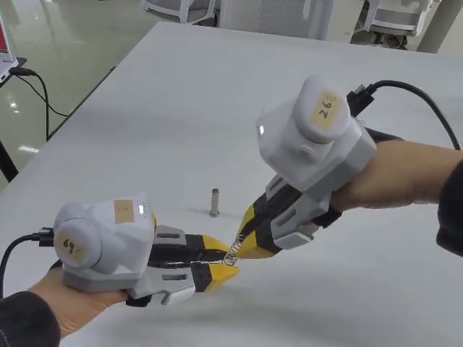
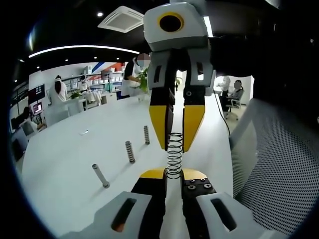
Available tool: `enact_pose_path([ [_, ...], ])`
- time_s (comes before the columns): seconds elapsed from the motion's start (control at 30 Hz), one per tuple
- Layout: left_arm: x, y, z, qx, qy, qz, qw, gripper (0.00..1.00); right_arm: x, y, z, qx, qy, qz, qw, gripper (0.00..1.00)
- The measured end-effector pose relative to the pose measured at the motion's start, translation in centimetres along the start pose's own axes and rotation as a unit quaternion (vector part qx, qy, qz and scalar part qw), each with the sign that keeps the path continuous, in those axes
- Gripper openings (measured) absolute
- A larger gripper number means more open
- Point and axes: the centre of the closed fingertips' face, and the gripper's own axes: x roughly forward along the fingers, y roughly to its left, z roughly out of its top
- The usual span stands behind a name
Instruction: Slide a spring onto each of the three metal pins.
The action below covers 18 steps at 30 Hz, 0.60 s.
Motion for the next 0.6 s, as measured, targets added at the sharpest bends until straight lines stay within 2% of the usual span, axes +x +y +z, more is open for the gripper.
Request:
enact_pose_path([
  [0.6,0.16,-0.01,0.79,0.0,-0.01,0.0,1.0,0.07,0.36,0.04,0.25,-0.002,0.005,0.005,1.0,0.13],
])
